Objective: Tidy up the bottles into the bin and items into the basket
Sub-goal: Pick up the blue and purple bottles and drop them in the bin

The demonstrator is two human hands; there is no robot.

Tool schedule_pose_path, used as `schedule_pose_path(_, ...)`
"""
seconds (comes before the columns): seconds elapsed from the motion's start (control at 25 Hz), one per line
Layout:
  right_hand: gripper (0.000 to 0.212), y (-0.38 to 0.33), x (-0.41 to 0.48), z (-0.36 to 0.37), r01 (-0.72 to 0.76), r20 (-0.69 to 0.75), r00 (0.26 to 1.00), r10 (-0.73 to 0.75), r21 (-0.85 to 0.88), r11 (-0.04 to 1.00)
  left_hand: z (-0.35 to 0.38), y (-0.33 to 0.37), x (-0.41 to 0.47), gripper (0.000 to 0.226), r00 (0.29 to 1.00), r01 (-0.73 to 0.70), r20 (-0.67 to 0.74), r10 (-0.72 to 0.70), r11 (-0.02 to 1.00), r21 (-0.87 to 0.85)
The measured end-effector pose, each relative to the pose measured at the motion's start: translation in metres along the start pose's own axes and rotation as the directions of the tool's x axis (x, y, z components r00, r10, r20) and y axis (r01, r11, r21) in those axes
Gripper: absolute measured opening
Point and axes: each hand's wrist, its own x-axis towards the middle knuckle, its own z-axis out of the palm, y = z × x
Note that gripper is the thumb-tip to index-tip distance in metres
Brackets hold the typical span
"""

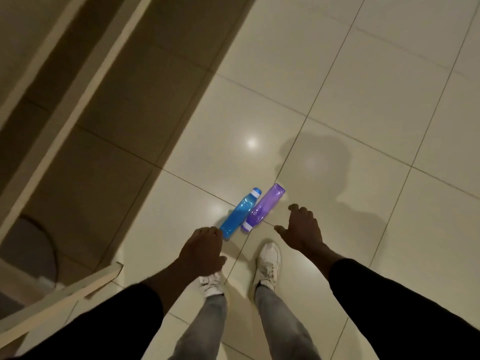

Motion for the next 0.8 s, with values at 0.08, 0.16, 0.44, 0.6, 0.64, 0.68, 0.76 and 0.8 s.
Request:
schedule_pose_path(0.08,0.08,0.003,0.039,0.039,0.015,-0.007,1.0,-0.015,0.007,1.0,0.029,-0.013,0.048,0.055,1.0,-0.01,0.019,0.01,1.0,-0.008)
schedule_pose_path(0.16,0.081,0.012,0.075,0.087,0.03,0.004,1.0,-0.03,-0.005,1.0,0.069,-0.025,0.095,0.054,0.999,-0.026,0.043,0.025,0.999,0.021)
schedule_pose_path(0.44,0.088,0.039,0.172,0.215,-0.078,-0.009,0.997,0.08,0.151,0.985,0.199,-0.041,0.196,0.046,0.999,0.007,0.042,-0.007,1.0,-0.013)
schedule_pose_path(0.6,0.098,0.039,0.215,0.256,-0.091,-0.068,0.991,0.113,0.259,0.961,0.235,-0.045,0.233,0.057,0.993,0.11,-0.044,-0.113,0.992,-0.062)
schedule_pose_path(0.64,0.099,0.037,0.223,0.263,-0.07,-0.093,0.991,0.099,0.278,0.958,0.24,-0.046,0.241,0.062,0.99,0.123,-0.06,-0.126,0.991,-0.06)
schedule_pose_path(0.68,0.099,0.034,0.229,0.269,-0.058,-0.104,0.99,0.093,0.299,0.952,0.244,-0.046,0.245,0.067,0.989,0.132,-0.056,-0.135,0.989,-0.06)
schedule_pose_path(0.76,0.095,0.031,0.243,0.279,-0.061,-0.107,0.989,0.1,0.319,0.946,0.254,-0.047,0.252,0.076,0.987,0.152,-0.034,-0.154,0.986,-0.068)
schedule_pose_path(0.8,0.091,0.032,0.249,0.282,-0.072,-0.102,0.989,0.109,0.314,0.947,0.259,-0.047,0.253,0.078,0.984,0.175,-0.025,-0.177,0.981,-0.089)
